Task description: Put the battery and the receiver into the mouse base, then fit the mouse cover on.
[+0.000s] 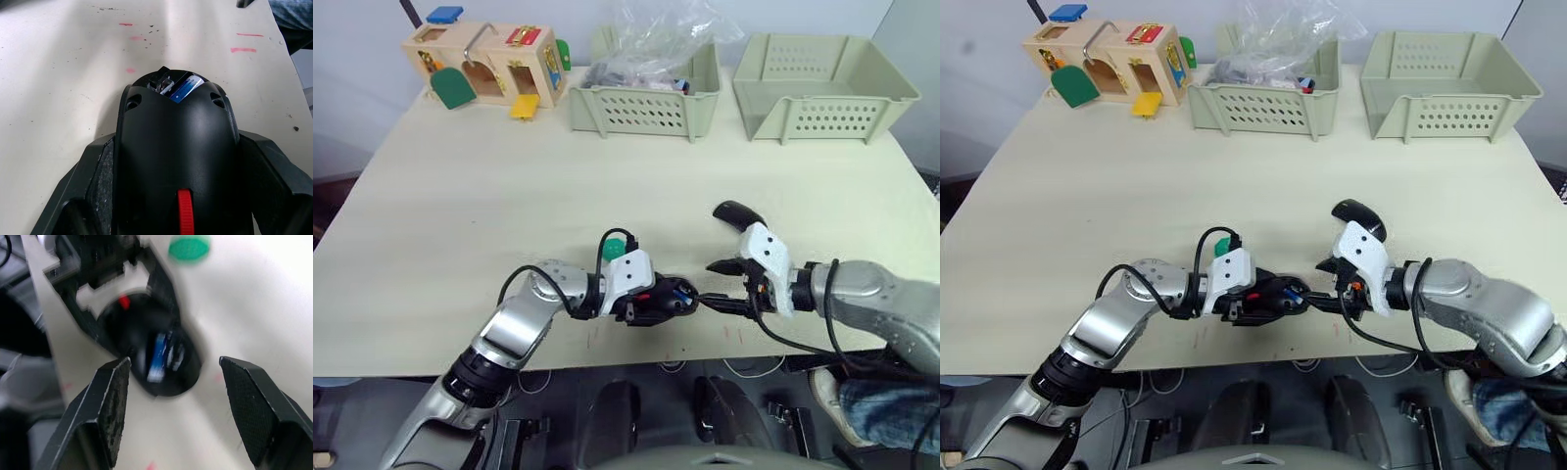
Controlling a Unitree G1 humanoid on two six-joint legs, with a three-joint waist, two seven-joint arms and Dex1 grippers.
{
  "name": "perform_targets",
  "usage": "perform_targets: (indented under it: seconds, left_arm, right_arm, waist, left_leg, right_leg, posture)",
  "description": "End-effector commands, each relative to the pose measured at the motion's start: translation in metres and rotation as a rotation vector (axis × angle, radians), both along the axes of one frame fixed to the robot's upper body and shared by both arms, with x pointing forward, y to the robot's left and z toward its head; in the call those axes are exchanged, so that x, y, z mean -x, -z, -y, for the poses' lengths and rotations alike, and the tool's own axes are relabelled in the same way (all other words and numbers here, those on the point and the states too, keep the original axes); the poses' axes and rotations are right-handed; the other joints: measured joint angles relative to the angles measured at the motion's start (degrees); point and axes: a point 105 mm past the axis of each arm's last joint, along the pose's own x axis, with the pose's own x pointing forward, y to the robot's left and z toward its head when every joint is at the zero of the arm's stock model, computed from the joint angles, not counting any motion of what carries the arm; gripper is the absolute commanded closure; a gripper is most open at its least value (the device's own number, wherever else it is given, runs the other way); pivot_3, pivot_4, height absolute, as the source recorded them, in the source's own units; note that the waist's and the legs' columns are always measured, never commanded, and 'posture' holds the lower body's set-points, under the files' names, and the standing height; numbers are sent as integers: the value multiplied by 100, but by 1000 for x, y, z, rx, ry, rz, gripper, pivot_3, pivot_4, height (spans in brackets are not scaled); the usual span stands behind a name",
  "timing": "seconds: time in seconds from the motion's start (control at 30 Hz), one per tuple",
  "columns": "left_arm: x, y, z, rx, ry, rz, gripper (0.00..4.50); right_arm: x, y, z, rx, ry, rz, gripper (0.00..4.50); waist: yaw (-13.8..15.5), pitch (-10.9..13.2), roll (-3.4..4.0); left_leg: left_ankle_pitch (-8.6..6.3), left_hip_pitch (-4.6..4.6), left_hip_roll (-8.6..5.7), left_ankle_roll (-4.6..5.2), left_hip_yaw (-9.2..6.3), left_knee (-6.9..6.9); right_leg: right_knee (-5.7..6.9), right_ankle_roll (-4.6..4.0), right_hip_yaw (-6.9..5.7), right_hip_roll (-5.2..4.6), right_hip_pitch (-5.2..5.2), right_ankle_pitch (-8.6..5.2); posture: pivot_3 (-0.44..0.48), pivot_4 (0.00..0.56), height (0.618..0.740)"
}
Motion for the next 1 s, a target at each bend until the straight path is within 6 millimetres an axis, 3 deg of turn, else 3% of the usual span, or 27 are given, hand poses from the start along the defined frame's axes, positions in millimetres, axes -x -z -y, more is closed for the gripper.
perform_targets:
  seconds: [0.03,0.13,0.33,0.37,1.0]
  left_arm:
    - [5,-6,2,6,24,8,1558]
    - [6,-7,3,5,27,7,1558]
    - [6,-6,2,2,24,4,1558]
    - [6,-6,2,1,23,4,1558]
    - [5,0,0,0,19,6,1558]
  right_arm:
    - [-4,-13,-7,-150,5,100,1461]
    - [-9,1,-10,-191,22,106,1461]
    - [-7,20,-19,-212,-29,106,3822]
    - [-8,25,-19,-204,-31,112,4392]
    - [-11,51,-12,-176,10,52,4455]
  waist:
    - [7,-2,-5]
    - [13,-2,-4]
    - [15,-2,-4]
    - [17,-2,-4]
    - [37,-2,-4]
  left_leg:
    - [0,-1,2,0,-6,0]
    - [0,-2,1,0,-1,1]
    - [0,1,0,0,-1,3]
    - [0,2,0,0,-2,3]
    - [1,3,-1,-1,0,4]
  right_leg:
    - [-2,-1,-4,4,3,-1]
    - [-4,0,-2,2,4,0]
    - [-3,-1,-2,2,6,0]
    - [-3,-1,-3,3,7,0]
    - [-1,-1,-3,2,8,0]
  posture:
    - [0,150,740]
    - [0,150,740]
    - [0,150,740]
    - [0,150,740]
    - [0,150,740]
